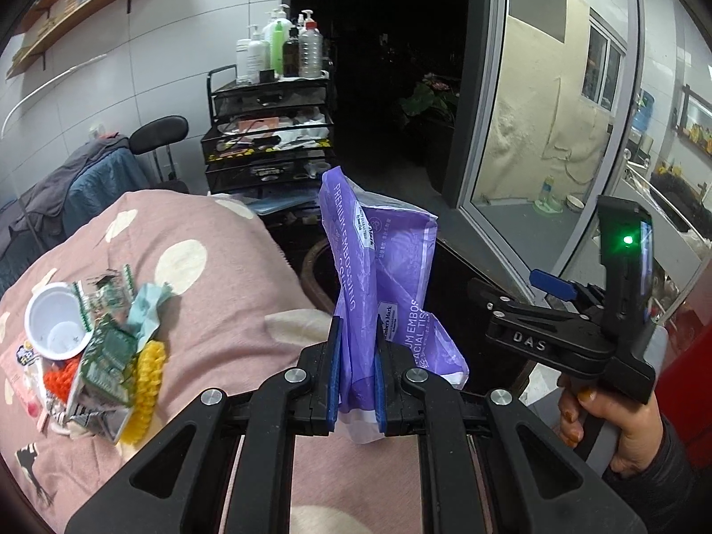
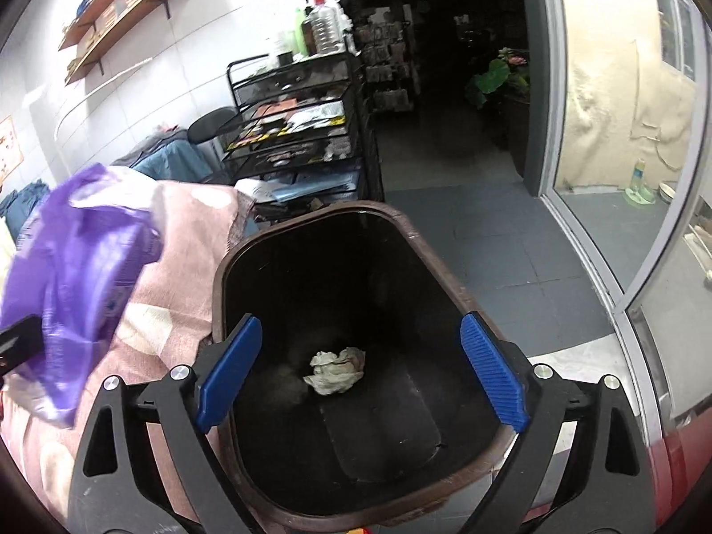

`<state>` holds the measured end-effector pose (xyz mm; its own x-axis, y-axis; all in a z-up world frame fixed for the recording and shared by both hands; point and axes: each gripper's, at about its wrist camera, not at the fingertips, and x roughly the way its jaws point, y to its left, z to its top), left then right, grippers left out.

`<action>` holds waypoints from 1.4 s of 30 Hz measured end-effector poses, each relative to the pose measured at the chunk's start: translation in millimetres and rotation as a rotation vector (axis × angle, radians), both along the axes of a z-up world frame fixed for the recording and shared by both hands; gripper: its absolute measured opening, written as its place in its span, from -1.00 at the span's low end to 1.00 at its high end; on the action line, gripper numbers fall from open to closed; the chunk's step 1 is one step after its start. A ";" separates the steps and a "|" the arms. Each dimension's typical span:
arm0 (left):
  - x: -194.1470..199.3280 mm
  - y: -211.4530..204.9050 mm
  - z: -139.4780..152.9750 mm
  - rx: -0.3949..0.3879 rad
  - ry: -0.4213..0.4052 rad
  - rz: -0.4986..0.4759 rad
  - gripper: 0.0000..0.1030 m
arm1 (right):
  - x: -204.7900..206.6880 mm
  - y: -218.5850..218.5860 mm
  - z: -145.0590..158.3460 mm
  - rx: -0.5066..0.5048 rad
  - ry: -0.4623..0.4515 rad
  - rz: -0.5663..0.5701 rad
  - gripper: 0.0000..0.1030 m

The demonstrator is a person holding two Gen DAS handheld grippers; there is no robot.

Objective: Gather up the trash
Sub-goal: 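Lower the purple bag into the black bin and open the left tool, then return both tools to the bed and grasp the milk carton with the right tool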

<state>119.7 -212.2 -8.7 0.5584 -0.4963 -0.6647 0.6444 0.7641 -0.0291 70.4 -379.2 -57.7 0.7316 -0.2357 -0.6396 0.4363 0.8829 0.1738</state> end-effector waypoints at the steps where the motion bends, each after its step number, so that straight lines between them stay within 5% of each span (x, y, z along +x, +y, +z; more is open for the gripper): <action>1: 1.7 -4.6 -0.6 0.003 0.009 -0.009 -0.76 | -2.2 -1.9 0.2 -0.001 0.000 -0.010 0.75; 25: 35.5 -88.1 -40.6 0.179 0.080 -0.069 -0.72 | -36.9 -40.8 -3.2 -0.002 0.032 -0.140 0.75; 28: 36.4 -91.8 -42.7 0.197 0.077 -0.072 -0.30 | -38.0 -40.1 -3.6 -0.006 0.039 -0.147 0.76; 30: 35.0 -92.7 -43.1 0.205 0.062 -0.068 0.46 | -39.2 -41.4 -3.2 -0.006 0.040 -0.154 0.81; 31: 33.0 -92.8 -42.7 0.207 0.045 -0.067 0.57 | -39.7 -41.6 -3.0 -0.006 0.038 -0.156 0.82; 42: 17.2 -84.9 -27.3 0.226 -0.073 -0.048 0.90 | -40.7 -44.9 -1.3 -0.006 0.036 -0.187 0.86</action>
